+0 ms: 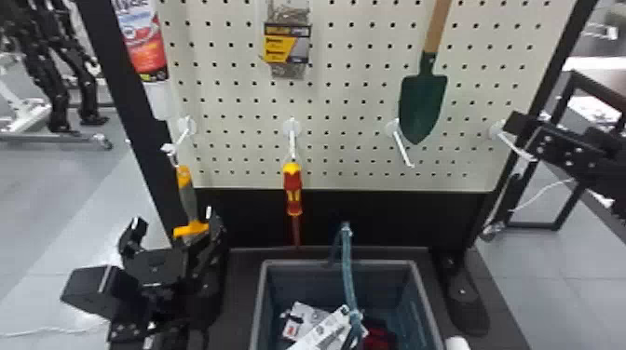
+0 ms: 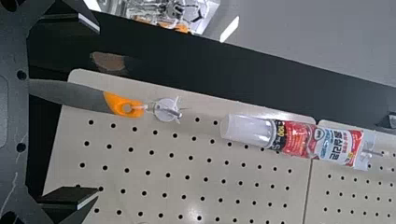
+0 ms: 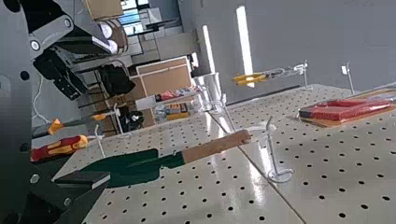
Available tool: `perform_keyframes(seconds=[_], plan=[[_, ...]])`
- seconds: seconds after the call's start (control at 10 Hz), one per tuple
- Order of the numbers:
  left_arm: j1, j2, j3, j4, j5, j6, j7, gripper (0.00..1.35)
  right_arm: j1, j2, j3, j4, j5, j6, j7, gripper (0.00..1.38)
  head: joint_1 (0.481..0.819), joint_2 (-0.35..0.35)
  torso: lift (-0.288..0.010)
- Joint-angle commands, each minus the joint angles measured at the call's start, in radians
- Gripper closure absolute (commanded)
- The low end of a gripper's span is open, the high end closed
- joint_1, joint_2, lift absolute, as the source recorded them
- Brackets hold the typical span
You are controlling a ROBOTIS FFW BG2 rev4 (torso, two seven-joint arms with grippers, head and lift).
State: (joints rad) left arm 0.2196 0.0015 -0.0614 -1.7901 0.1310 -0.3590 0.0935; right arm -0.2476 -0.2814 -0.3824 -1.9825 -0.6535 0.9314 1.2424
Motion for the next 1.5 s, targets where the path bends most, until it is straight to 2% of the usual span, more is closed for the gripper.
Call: perform_keyframes(seconds=[0.0,1.4], plan=[[0.003,-0.004,0.000,0.000,0.001,0.000,0.000,0.09,-0.001,0.004,0.002,0.004,-0.003,0.003,0.000,0.32,0.549,0.000,-0.100],[0.004,-0.004,-0.011,0.005,0.007,0.005,0.002,0.09,0.007,0.021,0.002,0.017,-0.021,0.004,-0.001,0.32,0.549,0.000,-0.100]])
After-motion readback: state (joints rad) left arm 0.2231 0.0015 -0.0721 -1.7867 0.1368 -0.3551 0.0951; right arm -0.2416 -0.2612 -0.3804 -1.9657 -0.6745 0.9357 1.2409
